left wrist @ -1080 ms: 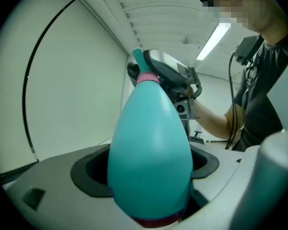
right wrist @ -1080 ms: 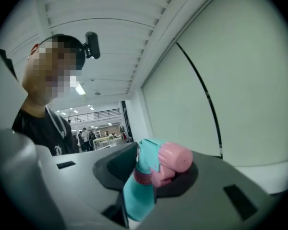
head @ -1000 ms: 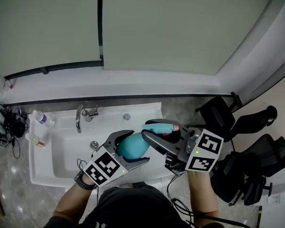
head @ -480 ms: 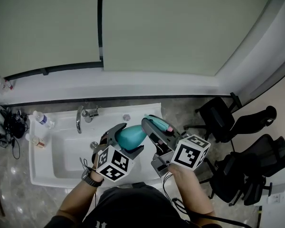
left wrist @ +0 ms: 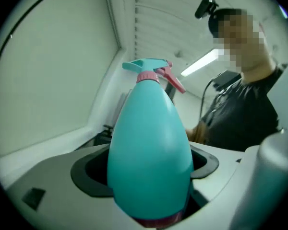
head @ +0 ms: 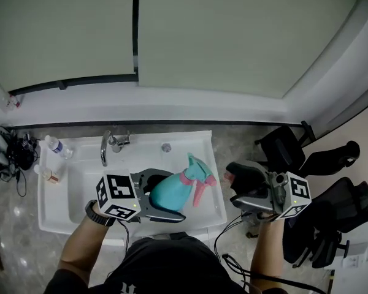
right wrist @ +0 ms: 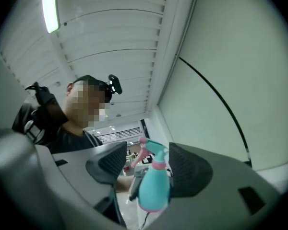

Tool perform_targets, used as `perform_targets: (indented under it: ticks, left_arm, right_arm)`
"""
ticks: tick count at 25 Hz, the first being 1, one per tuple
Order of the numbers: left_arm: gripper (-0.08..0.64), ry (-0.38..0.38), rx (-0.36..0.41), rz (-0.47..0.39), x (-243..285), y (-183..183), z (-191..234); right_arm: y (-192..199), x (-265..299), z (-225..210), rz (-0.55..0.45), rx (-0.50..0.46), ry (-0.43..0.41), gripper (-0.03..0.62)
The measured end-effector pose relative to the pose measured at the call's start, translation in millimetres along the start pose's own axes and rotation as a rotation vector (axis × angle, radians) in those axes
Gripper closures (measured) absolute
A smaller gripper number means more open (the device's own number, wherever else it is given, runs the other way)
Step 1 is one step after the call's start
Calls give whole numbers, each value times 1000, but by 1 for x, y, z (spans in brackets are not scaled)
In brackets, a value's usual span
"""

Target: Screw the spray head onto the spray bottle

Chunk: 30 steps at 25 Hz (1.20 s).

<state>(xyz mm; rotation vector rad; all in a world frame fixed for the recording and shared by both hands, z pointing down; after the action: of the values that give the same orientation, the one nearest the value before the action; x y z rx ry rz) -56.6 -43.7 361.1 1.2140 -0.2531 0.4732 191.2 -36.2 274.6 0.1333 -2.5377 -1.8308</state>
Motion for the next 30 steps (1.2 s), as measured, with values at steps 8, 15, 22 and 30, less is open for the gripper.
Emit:
perform_targets:
  ticks: [8, 15, 22, 30]
  left_arm:
    - [130, 474, 46, -9, 29, -17, -38]
    - [130, 447, 36, -6, 38, -16, -36]
    - [130, 139, 47, 23, 28, -15, -25]
    - [130, -98, 55, 156, 28, -12, -25]
  right_arm:
    - [-5, 73, 4, 76, -258, -459, 270]
    - [-13, 81, 17, 109, -327, -470, 402]
    - [-11, 78, 6, 156, -216, -204, 498]
    - [-2, 74, -1, 215, -48, -49, 497]
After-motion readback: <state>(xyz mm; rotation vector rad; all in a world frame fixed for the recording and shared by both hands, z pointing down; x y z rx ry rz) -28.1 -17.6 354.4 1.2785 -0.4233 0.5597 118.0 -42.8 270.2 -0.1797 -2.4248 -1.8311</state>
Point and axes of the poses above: the fingertips, and each gripper's own axes: x forward along the fingers, z to its left, y out of its underside, the point moved 10 cm from there along -x, backward along the fingers, and after that the axes turned 14 degrees about z, right-handed, at the moved point
